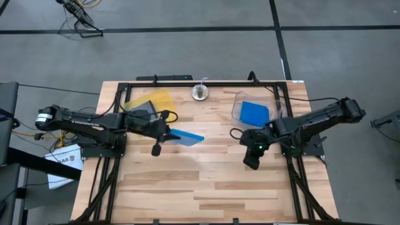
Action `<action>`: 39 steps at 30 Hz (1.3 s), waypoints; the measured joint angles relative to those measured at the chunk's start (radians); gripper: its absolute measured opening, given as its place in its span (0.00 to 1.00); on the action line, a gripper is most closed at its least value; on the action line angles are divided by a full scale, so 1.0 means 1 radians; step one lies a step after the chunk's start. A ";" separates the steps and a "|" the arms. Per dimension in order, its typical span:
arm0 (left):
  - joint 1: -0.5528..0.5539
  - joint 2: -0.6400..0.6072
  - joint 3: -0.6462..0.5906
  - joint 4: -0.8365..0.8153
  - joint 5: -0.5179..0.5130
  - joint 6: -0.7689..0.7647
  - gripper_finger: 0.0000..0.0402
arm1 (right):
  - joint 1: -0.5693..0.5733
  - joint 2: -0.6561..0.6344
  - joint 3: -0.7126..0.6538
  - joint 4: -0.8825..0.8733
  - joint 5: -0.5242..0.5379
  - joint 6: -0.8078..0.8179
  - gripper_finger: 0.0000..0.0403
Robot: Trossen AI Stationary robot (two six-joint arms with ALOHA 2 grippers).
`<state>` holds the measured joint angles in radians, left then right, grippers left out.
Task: Pick & place jewel cases by type
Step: Put the blue CD case into the transparent bin
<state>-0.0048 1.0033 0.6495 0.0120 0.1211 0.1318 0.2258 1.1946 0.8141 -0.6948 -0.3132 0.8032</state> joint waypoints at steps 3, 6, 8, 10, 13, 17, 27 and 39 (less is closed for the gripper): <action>0.000 -0.005 0.000 0.001 -0.002 0.114 0.00 | 0.031 -0.019 -0.033 0.002 0.037 0.085 0.00; 0.000 -0.005 0.000 -0.012 -0.003 0.167 0.00 | 0.056 -0.020 -0.048 0.012 0.048 0.147 0.00; 0.000 -0.005 0.000 -0.019 0.002 0.191 0.00 | 0.073 -0.020 -0.050 0.011 0.054 0.170 0.00; 0.000 -0.005 0.000 -0.037 0.002 0.206 0.00 | 0.083 -0.020 -0.050 0.029 0.054 0.186 0.00; 0.000 -0.005 0.000 -0.036 0.004 0.208 0.00 | 0.089 -0.020 -0.050 0.062 0.055 0.212 0.00; 0.000 -0.005 0.000 -0.036 0.005 0.173 0.01 | 0.088 -0.019 -0.050 0.089 0.062 0.227 0.00; 0.000 -0.005 0.000 0.066 0.021 -0.235 0.01 | 0.086 -0.019 -0.050 0.168 0.125 0.273 0.00; -0.001 -0.004 0.000 0.142 -0.120 -0.967 0.00 | 0.086 -0.011 -0.049 0.250 0.139 0.347 0.00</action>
<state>-0.0055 0.9991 0.6495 0.1541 0.0009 -0.8355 0.3119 1.1835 0.7650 -0.4443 -0.1738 1.1502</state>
